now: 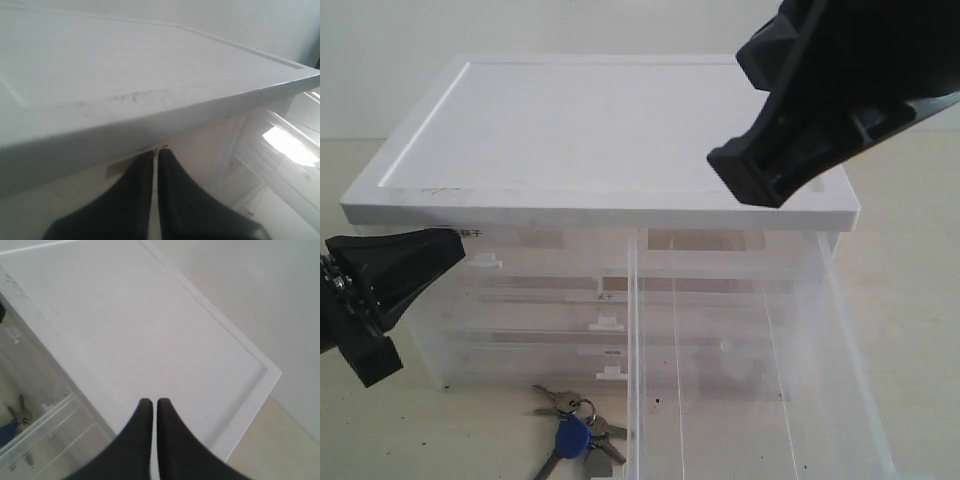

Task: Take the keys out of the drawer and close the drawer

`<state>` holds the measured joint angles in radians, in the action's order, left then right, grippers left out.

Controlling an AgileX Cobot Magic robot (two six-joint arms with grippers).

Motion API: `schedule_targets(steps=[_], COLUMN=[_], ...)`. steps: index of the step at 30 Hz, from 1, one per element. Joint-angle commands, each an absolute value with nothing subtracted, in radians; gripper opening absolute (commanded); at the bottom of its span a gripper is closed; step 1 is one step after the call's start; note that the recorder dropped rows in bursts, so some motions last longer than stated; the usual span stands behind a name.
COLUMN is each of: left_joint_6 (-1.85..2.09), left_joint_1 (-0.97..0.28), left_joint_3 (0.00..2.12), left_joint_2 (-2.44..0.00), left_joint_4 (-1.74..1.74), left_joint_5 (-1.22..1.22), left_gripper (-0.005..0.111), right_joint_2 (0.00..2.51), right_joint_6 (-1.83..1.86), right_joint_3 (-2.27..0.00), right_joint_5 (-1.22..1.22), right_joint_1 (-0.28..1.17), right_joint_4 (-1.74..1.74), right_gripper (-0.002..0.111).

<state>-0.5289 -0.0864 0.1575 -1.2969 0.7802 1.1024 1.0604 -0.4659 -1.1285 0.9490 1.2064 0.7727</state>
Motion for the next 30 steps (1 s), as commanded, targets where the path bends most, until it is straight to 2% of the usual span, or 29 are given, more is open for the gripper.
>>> schedule_targets(steps=[1, 6, 9, 10, 18, 22, 25, 30], left_joint_6=[-0.553, -0.586, -0.601, -0.617, -0.556, -0.424, -0.295, -0.267], left_joint_1=[-0.122, -0.208, -0.315, -0.42, -0.817, -0.912, -0.917, -0.917], left_joint_3=[0.165, 0.165, 0.165, 0.165, 0.224, 0.258, 0.293, 0.359], left_joint_2=[-1.298, -1.242, -1.201, -1.192, -1.203, -1.251, -1.337, -1.38], left_joint_4=[0.869, 1.104, 1.206, 1.209, 1.06, 0.821, 0.68, 0.647], left_joint_5=[1.221, 1.221, 1.221, 1.15, 0.828, 0.674, 0.657, 0.672], left_gripper=[0.005, 0.005, 0.005, 0.005, 0.005, 0.005, 0.005, 0.005], right_joint_2=[1.058, 1.058, 1.058, 1.058, 1.058, 1.058, 1.058, 1.058], right_joint_6=[-0.458, -0.466, -0.473, -0.473, -0.484, -0.49, -0.49, -0.49], right_joint_3=[-1.125, -1.125, -1.125, -1.125, -1.125, -1.125, -1.125, -1.125], right_joint_5=[0.97, 0.977, 0.977, 0.977, 0.996, 0.998, 0.998, 1.015], right_joint_1=[1.207, 1.207, 1.207, 1.207, 1.207, 1.207, 1.207, 1.207], right_joint_4=[0.786, 0.833, 0.848, 0.85, 0.852, 0.852, 0.847, 0.847], right_gripper=[0.0, 0.0, 0.0, 0.0, 0.0, 0.0, 0.0, 0.0])
